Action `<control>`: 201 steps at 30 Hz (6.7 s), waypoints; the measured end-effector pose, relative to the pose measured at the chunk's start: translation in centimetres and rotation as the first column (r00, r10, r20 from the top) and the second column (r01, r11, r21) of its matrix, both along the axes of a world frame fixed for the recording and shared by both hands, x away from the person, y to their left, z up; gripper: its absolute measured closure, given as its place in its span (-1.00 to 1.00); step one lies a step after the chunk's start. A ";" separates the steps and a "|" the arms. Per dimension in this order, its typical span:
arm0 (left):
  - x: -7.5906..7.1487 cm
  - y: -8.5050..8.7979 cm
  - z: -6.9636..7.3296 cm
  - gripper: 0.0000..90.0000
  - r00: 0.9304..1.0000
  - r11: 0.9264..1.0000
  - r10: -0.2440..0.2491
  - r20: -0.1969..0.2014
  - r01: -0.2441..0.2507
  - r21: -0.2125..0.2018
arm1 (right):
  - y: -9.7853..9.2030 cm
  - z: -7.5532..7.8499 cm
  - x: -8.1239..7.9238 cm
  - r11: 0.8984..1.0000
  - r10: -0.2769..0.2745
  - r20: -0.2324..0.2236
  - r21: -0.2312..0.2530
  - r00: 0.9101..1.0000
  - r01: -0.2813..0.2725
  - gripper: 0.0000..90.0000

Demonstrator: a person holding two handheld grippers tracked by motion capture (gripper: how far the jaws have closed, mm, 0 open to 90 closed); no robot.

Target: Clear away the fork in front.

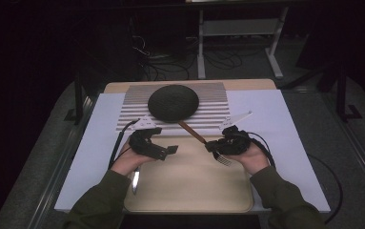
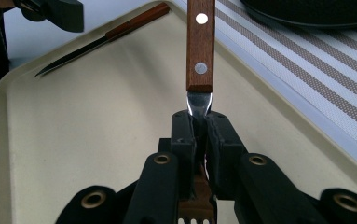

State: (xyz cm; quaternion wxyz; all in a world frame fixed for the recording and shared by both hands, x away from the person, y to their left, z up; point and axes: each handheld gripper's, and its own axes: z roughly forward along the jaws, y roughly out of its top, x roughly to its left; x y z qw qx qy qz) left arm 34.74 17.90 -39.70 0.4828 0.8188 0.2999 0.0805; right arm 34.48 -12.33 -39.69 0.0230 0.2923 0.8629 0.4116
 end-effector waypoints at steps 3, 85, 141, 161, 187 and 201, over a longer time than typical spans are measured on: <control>0.1 -0.8 0.0 -1.00 1.000 1.000 -0.008 0.005 0.008 -0.026 | 0.3 0.1 -0.2 1.000 0.006 0.010 0.012 1.000 -0.006 0.81; -0.1 -1.7 0.1 0.72 0.988 0.941 -0.087 -0.124 0.040 -0.337 | 5.0 -0.2 -1.4 0.997 0.067 0.095 0.027 0.993 -0.070 0.81; 0.7 6.1 2.5 0.81 0.987 0.951 -0.066 -0.146 0.018 -0.307 | -5.4 -4.7 -4.9 0.978 -0.207 0.092 0.002 0.974 0.208 -1.00; -1.9 6.7 2.3 0.81 0.969 0.954 -0.136 -0.204 0.073 -0.291 | -6.3 -5.2 -5.2 0.976 -0.215 0.090 -0.008 0.972 0.216 -1.00; -2.4 7.3 -0.3 0.75 0.949 0.961 -0.162 -0.271 0.089 -0.262 | -6.3 -5.2 -5.2 0.975 -0.223 0.085 0.002 0.971 0.224 -1.00; 0.2 7.3 -2.5 0.58 0.944 0.980 -0.085 -0.317 0.021 -0.199 | -6.3 -5.3 -5.1 0.976 -0.218 0.079 -0.003 0.973 0.219 -1.00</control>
